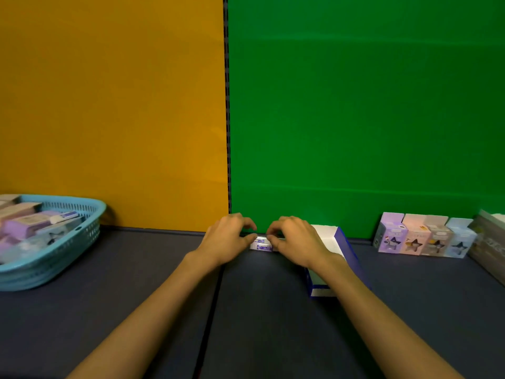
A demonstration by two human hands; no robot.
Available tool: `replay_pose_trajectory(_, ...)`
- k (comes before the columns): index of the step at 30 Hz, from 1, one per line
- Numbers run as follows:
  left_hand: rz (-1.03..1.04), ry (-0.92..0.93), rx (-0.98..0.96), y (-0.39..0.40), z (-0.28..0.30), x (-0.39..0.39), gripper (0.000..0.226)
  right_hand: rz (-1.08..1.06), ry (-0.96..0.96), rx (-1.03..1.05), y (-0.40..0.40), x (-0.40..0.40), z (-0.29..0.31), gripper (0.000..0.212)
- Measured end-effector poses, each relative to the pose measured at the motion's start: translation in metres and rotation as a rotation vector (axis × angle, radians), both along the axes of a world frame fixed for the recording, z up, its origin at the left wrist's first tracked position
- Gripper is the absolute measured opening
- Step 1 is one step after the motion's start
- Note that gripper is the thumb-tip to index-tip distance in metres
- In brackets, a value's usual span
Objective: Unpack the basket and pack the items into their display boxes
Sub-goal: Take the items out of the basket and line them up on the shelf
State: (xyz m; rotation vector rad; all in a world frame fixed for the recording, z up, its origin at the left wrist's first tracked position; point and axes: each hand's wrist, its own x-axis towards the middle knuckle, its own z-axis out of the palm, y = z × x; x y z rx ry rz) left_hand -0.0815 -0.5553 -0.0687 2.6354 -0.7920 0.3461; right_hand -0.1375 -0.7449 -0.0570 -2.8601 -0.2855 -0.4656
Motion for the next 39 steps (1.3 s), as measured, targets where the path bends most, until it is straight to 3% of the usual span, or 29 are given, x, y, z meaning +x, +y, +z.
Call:
replay_pose_trajectory(8, 0.223, -0.133, 0.037, 0.082, 0.033, -0.057, 0.033, 0.211, -0.098, 0.097, 0.068, -0.002, 0.021, 0.022)
replay_pose_trajectory(17, 0.412, -0.143, 0.022, 0.203, 0.049, -0.108, 0.039, 0.384, -0.117, 0.094, 0.179, -0.015, 0.03, 0.022)
replay_pose_trajectory(31, 0.61, -0.112, 0.021, 0.439, 0.054, -0.173, 0.041, 0.387, -0.063, 0.164, 0.377, -0.048, 0.036, 0.016)
replay_pose_trajectory(39, 0.596, -0.058, 0.001, 0.536, 0.052, -0.168, 0.04, 0.332, -0.074, 0.158, 0.455, -0.043, 0.042, 0.012)
